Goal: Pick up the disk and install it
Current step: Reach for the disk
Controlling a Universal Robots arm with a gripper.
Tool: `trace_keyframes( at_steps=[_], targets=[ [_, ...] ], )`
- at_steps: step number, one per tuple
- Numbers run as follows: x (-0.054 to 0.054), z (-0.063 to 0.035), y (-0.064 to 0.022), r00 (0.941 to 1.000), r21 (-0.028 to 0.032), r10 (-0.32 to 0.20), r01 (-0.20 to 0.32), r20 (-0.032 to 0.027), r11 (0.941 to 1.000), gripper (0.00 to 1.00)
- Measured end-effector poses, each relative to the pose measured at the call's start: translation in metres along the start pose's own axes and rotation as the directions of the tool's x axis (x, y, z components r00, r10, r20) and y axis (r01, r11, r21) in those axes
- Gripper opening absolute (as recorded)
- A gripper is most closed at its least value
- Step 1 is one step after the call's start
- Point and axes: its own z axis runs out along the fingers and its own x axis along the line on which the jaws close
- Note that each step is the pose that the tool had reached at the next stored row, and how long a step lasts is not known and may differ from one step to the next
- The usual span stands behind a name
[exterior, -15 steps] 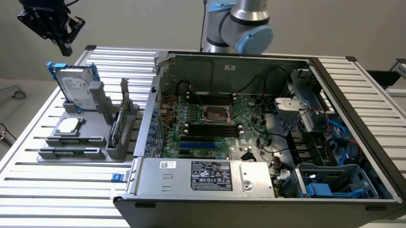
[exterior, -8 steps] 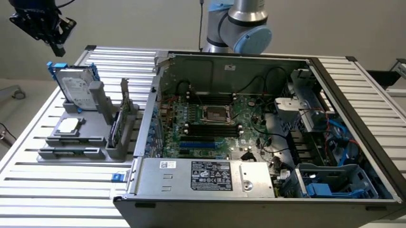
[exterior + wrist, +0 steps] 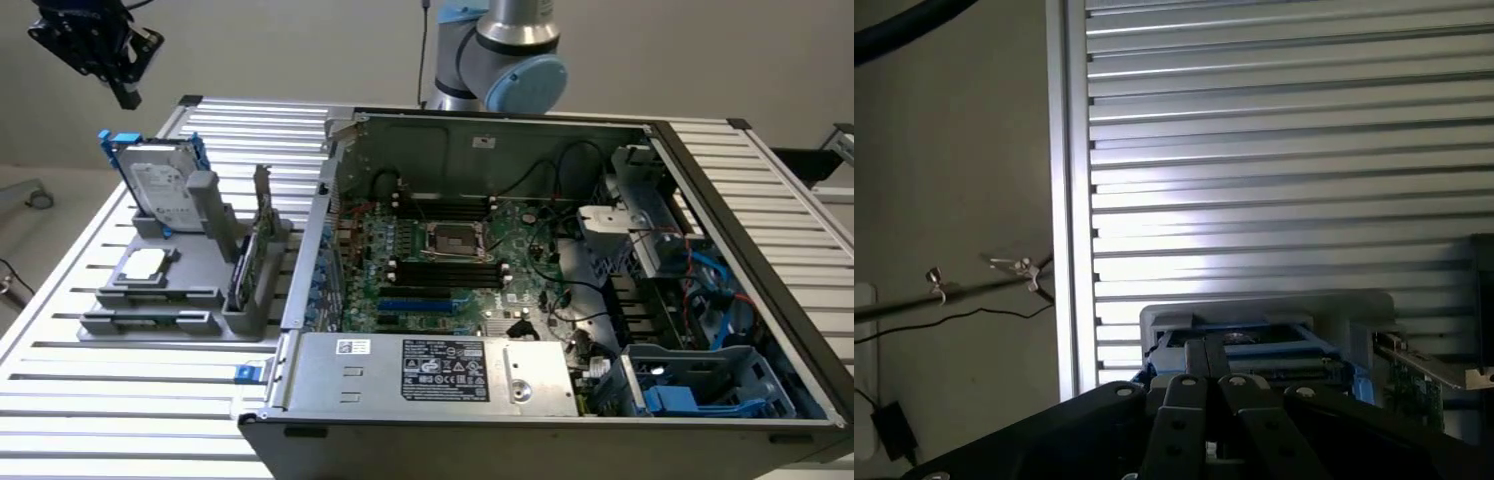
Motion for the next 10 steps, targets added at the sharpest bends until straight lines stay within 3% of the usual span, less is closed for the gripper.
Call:
trace_keyframes(
  at_steps=[10],
  targets=[
    [0.0000,0.0000,0.0000,1.0000,-0.0001,0.000,0.000,0.0002,1.0000,0.11]
  ],
)
